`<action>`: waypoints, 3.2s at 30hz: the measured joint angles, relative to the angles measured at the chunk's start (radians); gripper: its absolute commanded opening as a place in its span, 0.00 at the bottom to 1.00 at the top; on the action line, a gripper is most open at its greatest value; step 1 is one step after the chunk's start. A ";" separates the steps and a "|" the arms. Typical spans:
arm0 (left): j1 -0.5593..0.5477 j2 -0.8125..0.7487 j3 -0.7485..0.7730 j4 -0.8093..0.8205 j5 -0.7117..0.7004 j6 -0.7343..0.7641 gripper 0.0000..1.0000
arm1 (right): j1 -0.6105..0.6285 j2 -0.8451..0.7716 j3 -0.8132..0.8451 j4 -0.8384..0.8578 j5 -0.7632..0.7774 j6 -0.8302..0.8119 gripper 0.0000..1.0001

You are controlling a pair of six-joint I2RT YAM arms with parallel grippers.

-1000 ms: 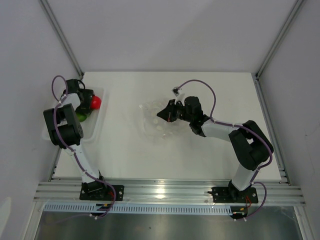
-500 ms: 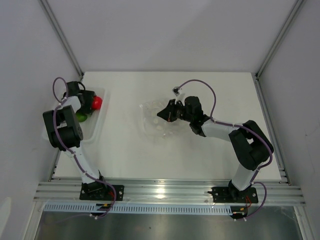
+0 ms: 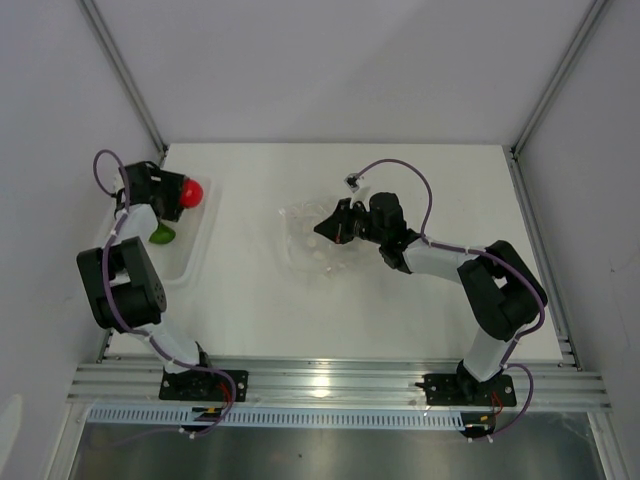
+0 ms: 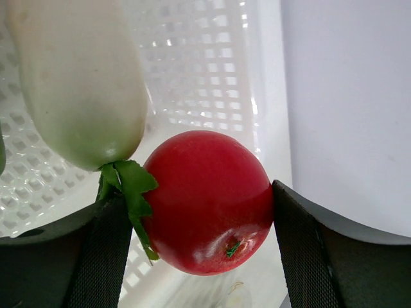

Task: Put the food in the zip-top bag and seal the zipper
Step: Pick up the fake vegetable from the bin, then place the fake vegetable in the bin, then pick up the fake vegetable from the bin.

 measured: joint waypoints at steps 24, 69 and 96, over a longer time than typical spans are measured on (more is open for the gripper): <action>0.058 -0.331 -0.232 0.070 0.131 0.069 0.65 | 0.000 0.016 0.000 0.007 -0.004 0.000 0.00; 0.069 0.012 -0.053 -0.079 0.112 0.083 1.00 | -0.001 0.032 0.000 0.007 -0.018 0.000 0.00; 0.070 0.017 0.007 -0.006 0.141 0.061 0.99 | -0.001 0.037 0.000 0.007 -0.019 0.000 0.00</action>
